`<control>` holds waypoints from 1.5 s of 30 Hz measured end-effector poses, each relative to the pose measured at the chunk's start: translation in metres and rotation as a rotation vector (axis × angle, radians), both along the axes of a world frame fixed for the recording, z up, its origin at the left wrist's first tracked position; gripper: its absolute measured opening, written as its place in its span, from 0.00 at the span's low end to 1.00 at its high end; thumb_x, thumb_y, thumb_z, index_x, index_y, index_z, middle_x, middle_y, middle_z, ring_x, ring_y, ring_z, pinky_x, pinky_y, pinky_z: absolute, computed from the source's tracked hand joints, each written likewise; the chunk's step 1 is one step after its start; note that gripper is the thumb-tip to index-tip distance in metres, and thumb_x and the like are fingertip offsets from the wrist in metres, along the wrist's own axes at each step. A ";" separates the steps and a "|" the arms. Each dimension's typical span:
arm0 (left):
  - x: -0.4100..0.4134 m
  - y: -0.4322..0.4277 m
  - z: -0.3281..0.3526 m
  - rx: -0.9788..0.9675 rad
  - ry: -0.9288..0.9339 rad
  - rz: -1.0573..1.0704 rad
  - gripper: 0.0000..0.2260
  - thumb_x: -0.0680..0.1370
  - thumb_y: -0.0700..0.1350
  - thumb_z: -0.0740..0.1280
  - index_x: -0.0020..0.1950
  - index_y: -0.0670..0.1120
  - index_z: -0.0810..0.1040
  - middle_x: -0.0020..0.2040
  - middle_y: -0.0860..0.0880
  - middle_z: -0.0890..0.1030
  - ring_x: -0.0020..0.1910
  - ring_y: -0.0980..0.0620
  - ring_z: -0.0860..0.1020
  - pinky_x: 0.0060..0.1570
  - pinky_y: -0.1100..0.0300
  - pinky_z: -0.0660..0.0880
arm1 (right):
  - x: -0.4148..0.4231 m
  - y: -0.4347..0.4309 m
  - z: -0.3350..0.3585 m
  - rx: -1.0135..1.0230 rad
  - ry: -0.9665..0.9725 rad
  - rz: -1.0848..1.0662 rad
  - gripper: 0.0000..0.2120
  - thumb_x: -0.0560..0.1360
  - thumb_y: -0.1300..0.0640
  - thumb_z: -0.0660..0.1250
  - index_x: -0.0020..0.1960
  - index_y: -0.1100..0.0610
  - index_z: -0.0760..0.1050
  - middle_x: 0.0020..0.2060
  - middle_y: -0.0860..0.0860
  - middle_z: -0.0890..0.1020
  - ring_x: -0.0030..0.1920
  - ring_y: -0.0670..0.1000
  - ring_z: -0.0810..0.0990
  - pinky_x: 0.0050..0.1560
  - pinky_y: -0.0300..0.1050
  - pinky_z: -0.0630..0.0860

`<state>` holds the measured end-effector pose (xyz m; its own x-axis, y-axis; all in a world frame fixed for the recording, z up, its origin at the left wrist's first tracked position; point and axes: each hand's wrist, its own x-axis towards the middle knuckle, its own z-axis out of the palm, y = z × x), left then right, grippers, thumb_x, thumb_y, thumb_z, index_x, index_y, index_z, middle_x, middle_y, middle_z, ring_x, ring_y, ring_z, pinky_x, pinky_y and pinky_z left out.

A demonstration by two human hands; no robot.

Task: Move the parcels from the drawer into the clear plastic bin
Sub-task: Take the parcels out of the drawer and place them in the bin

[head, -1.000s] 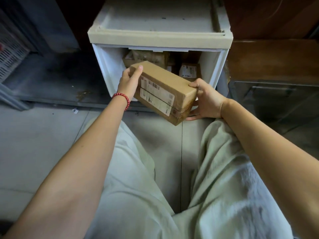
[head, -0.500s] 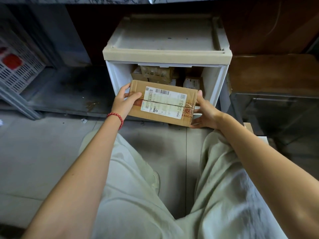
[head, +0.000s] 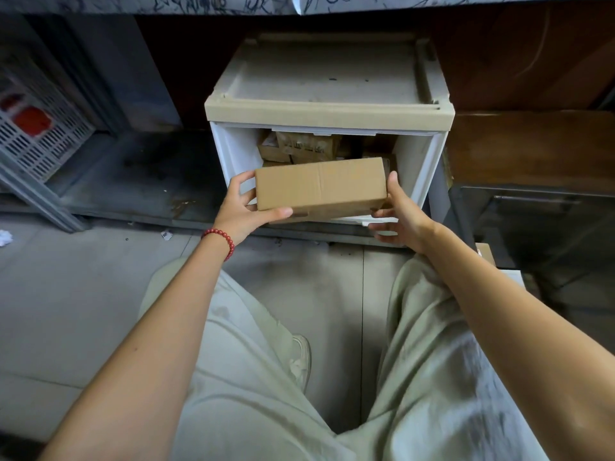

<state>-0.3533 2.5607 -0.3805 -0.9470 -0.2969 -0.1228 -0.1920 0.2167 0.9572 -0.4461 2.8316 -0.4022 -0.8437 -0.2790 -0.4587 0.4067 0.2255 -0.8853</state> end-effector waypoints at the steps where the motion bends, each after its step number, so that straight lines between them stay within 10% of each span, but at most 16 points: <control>1: 0.000 -0.001 -0.002 -0.020 0.008 -0.017 0.40 0.64 0.44 0.80 0.68 0.58 0.61 0.63 0.50 0.76 0.55 0.61 0.76 0.37 0.77 0.73 | 0.000 0.000 0.000 0.015 -0.006 0.004 0.34 0.72 0.25 0.45 0.55 0.50 0.74 0.48 0.52 0.77 0.48 0.51 0.80 0.41 0.44 0.78; 6: -0.001 -0.001 -0.005 -0.145 0.033 0.017 0.39 0.65 0.44 0.79 0.70 0.55 0.62 0.65 0.47 0.76 0.57 0.55 0.76 0.42 0.74 0.71 | -0.001 0.000 0.001 0.082 0.015 0.028 0.32 0.70 0.23 0.49 0.48 0.50 0.72 0.45 0.49 0.73 0.47 0.49 0.75 0.46 0.45 0.76; 11: -0.003 0.001 -0.006 -0.163 -0.024 0.117 0.33 0.69 0.60 0.73 0.70 0.54 0.67 0.56 0.50 0.80 0.55 0.54 0.77 0.57 0.55 0.76 | -0.001 0.002 -0.002 0.075 0.076 0.107 0.52 0.62 0.19 0.48 0.75 0.52 0.61 0.70 0.49 0.67 0.69 0.53 0.66 0.66 0.54 0.66; 15: -0.006 0.006 -0.008 -0.172 -0.075 0.102 0.25 0.73 0.65 0.66 0.63 0.51 0.75 0.52 0.52 0.80 0.54 0.52 0.77 0.60 0.46 0.75 | -0.004 0.004 0.001 -0.030 0.119 0.079 0.55 0.59 0.19 0.56 0.77 0.51 0.56 0.75 0.49 0.62 0.74 0.53 0.61 0.73 0.60 0.55; 20: -0.016 0.018 -0.003 -0.111 -0.049 0.121 0.28 0.72 0.68 0.63 0.62 0.48 0.71 0.54 0.50 0.79 0.51 0.54 0.78 0.49 0.56 0.76 | -0.004 0.003 -0.002 -0.080 0.236 -0.048 0.30 0.66 0.31 0.69 0.58 0.51 0.71 0.58 0.48 0.77 0.59 0.50 0.77 0.57 0.51 0.75; 31: -0.056 0.119 0.030 -0.077 0.178 -0.141 0.22 0.72 0.61 0.68 0.62 0.53 0.73 0.60 0.51 0.78 0.60 0.53 0.75 0.65 0.52 0.70 | 0.011 0.089 0.035 -0.224 0.334 -0.352 0.33 0.68 0.37 0.69 0.66 0.55 0.71 0.58 0.53 0.81 0.58 0.54 0.80 0.64 0.56 0.73; 39: -0.087 0.256 0.047 -0.159 0.261 -0.344 0.26 0.72 0.59 0.70 0.66 0.56 0.65 0.58 0.54 0.74 0.59 0.52 0.73 0.52 0.58 0.72 | 0.055 0.213 0.025 -0.146 0.206 -0.539 0.22 0.76 0.35 0.58 0.61 0.47 0.74 0.58 0.51 0.80 0.59 0.54 0.77 0.61 0.53 0.74; 45: -0.096 0.352 0.016 -0.334 0.277 -0.508 0.25 0.75 0.59 0.67 0.70 0.53 0.69 0.60 0.48 0.68 0.61 0.49 0.71 0.59 0.62 0.65 | 0.104 0.301 -0.006 -0.067 -0.045 -0.740 0.27 0.69 0.30 0.64 0.58 0.48 0.76 0.51 0.52 0.81 0.51 0.53 0.81 0.41 0.46 0.80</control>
